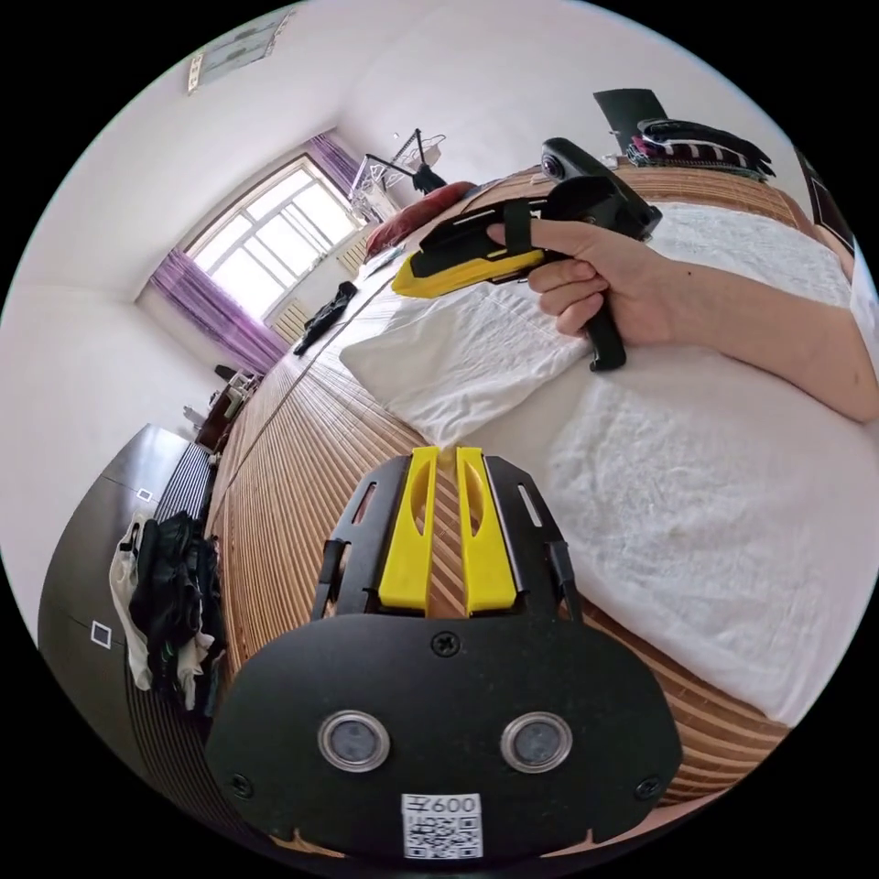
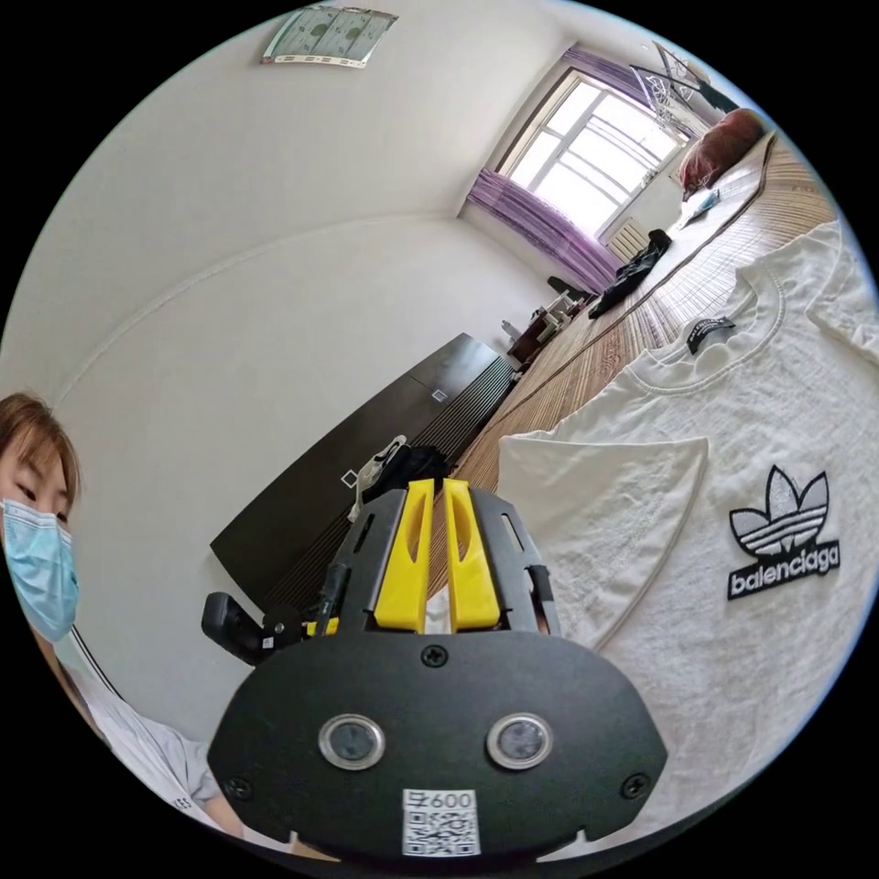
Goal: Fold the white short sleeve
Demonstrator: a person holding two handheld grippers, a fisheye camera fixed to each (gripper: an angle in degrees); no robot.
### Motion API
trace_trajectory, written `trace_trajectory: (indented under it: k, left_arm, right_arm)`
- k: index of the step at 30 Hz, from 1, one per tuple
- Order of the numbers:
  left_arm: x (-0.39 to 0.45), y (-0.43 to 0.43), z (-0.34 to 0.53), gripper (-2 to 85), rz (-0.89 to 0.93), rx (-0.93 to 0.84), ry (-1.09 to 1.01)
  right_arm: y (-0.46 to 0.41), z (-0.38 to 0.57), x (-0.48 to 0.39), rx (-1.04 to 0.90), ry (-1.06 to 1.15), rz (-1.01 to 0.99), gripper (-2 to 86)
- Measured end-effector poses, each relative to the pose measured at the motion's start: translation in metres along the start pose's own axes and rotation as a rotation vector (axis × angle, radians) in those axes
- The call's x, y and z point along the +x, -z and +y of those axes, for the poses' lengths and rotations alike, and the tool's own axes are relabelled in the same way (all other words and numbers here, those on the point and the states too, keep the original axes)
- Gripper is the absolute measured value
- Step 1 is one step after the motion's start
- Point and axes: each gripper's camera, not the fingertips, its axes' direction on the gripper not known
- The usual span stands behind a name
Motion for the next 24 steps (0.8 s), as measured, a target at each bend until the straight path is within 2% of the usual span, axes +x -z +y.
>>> trace_trajectory:
  k: [5, 7, 11, 17, 20, 22, 24]
  left_arm:
    - [-0.003, 0.013, 0.001, 6.2, -0.022, 0.049, 0.033]
    - [0.007, 0.018, 0.002, 5.0, -0.033, 0.075, -0.031]
    - [0.027, 0.011, -0.007, 3.2, -0.061, 0.008, -0.128]
    - [0.034, 0.015, -0.003, 2.7, -0.103, -0.014, -0.179]
    - [0.031, 0.018, -0.001, 2.7, -0.106, -0.013, -0.182]
    - [0.031, 0.020, 0.000, 2.7, -0.113, -0.015, -0.188]
    - [0.027, 0.022, 0.002, 2.7, -0.114, -0.013, -0.188]
  right_arm:
    - [-0.008, -0.013, -0.008, 0.004, -0.006, -0.002, -0.7]
    - [-0.015, -0.021, -0.014, -0.002, -0.002, -0.001, -0.5]
    - [-0.024, -0.034, -0.027, 0.001, 0.012, 0.000, 1.3]
    - [-0.046, -0.073, -0.064, 0.062, -0.085, 0.158, 8.4]
    - [-0.114, -0.127, -0.093, -0.148, 0.115, 0.302, 9.5]
    - [-0.192, -0.170, -0.102, -0.476, 0.308, 0.423, 11.4]
    - [-0.235, -0.188, -0.105, -0.669, 0.432, 0.452, 12.6]
